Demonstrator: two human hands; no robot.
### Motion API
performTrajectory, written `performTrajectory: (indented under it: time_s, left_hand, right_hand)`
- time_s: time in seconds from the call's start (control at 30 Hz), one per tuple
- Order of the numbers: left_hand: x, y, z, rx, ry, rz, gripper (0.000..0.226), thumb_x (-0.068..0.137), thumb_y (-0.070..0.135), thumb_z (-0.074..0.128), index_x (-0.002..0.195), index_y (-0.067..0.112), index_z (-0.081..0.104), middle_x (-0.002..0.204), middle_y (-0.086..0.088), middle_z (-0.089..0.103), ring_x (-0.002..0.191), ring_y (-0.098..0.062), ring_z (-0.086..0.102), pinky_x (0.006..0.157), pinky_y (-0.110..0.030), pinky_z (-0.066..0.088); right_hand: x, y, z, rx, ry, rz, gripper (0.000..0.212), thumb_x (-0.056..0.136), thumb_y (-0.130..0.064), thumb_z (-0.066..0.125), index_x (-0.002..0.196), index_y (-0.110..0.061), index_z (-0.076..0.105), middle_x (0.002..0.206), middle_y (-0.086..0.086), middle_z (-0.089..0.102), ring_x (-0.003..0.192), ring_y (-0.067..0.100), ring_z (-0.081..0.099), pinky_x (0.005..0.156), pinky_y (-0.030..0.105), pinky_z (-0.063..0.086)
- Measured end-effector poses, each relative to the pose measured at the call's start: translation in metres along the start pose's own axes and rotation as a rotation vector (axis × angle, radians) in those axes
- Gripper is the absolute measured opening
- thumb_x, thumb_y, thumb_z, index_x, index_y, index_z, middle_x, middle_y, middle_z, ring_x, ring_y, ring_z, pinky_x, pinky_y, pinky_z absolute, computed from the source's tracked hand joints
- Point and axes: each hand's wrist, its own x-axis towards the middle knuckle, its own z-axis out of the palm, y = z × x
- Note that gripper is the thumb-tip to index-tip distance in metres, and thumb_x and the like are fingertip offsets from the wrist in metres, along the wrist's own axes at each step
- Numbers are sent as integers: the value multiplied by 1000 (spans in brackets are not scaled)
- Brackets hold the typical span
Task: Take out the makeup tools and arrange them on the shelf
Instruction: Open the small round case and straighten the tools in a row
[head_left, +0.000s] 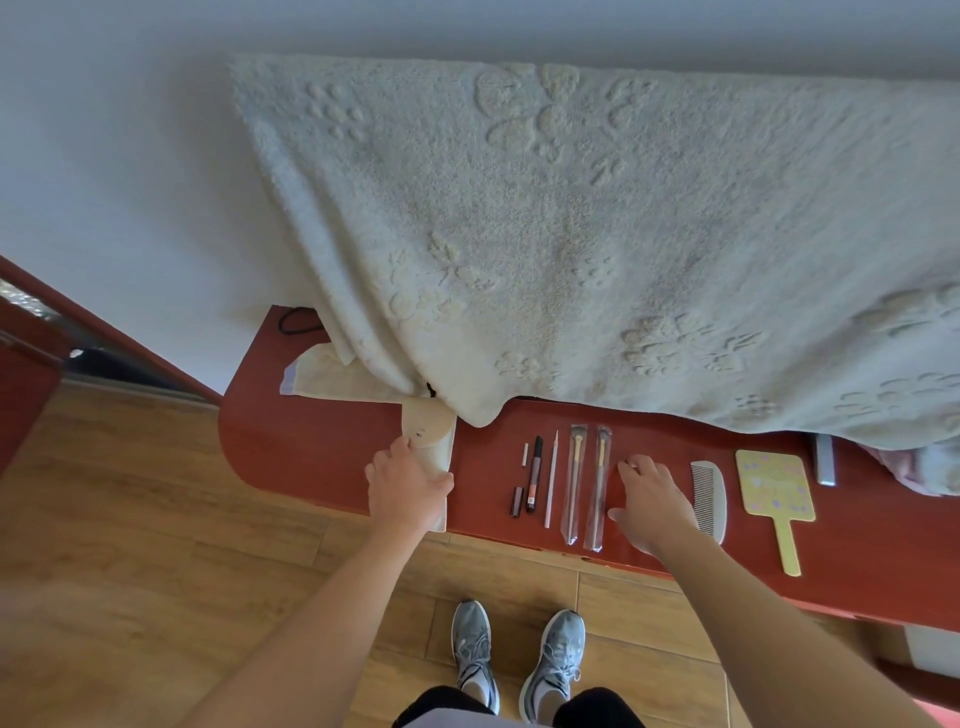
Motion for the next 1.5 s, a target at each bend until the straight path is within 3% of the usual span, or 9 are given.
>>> performTrajectory:
  time_s: [0.67, 0.93, 1.3, 1.5]
  left_hand:
    - [-9, 49, 36, 30, -87, 89, 74, 77, 46, 74, 136, 13, 43, 122, -11, 53, 115, -29, 48, 92, -38, 49]
    - [-3, 50, 45, 65, -55, 99, 75, 77, 47, 75, 135, 12, 43, 123, -11, 53, 116, -29, 47, 94, -37, 46]
    - [4, 42, 58, 187, 13, 173, 85, 66, 67, 75, 126, 14, 46, 113, -7, 57, 106, -24, 49, 95, -31, 39]
    - [1, 44, 52, 131, -14, 162, 83, 73, 62, 73, 132, 12, 44, 122, -10, 53, 113, -26, 47, 95, -33, 42]
  right_hand:
    - [0, 5, 3, 26, -3, -31, 73, 90, -38, 63, 148, -13, 27, 152, 5, 26, 137, 26, 26, 113, 35, 31]
    - [2, 3, 2, 1, 3, -27, 71, 92, -39, 61, 148, -14, 26, 153, 5, 26, 139, 26, 24, 115, 36, 29]
    - [2, 3, 3, 35, -2, -2, 73, 90, -38, 63, 149, -15, 26, 153, 4, 26, 139, 26, 25, 114, 36, 30]
    - [3, 3, 4, 57, -3, 22, 72, 90, -37, 64, 148, -17, 27, 153, 2, 26, 139, 25, 25, 114, 37, 31]
